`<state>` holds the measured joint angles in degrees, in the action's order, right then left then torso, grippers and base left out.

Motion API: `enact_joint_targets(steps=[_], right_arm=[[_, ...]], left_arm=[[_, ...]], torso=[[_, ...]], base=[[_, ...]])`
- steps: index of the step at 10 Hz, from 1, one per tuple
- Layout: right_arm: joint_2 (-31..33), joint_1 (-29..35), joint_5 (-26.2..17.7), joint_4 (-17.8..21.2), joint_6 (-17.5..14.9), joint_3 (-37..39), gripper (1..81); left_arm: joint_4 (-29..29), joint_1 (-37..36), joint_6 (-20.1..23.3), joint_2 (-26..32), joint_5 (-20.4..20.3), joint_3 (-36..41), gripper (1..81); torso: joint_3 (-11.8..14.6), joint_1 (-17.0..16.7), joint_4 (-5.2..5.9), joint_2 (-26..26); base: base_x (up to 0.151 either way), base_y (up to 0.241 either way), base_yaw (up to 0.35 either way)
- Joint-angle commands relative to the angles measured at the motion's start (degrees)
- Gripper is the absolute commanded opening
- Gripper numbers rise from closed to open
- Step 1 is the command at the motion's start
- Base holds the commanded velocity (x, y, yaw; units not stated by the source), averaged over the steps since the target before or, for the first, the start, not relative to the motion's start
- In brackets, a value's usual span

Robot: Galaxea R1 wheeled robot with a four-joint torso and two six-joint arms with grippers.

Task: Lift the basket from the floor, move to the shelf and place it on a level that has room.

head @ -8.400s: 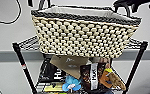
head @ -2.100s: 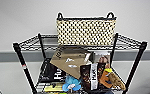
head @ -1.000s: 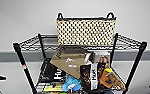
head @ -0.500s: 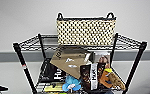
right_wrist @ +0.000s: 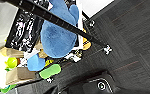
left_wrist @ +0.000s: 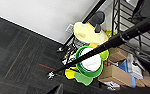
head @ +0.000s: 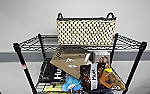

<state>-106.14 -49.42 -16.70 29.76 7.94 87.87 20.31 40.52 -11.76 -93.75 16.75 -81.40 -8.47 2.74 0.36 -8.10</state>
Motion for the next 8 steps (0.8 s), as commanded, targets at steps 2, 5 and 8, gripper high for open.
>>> enact_joint_targets(steps=[2,5,8], right_arm=[[-3.83,-4.15,4.22,0.65,-3.01,2.38,81.1],[-7.97,-7.58,6.41,0.57,-4.42,3.88,81.1],[-13.94,-11.62,8.87,-0.49,-5.04,7.12,81.1]], left_arm=[[-2.03,8.11,1.57,-4.44,-10.24,-0.43,81.1],[-4.22,15.94,1.57,-8.57,-16.05,-0.96,81.1],[-5.63,21.04,1.57,-15.41,-17.72,-5.78,81.1]], torso=[[0.0,0.0,0.0,0.0],[0.0,0.0,0.0,0.0],[0.0,0.0,0.0,0.0]], base=[[0.0,0.0,0.0],[0.0,0.0,0.0],[0.0,0.0,0.0]])
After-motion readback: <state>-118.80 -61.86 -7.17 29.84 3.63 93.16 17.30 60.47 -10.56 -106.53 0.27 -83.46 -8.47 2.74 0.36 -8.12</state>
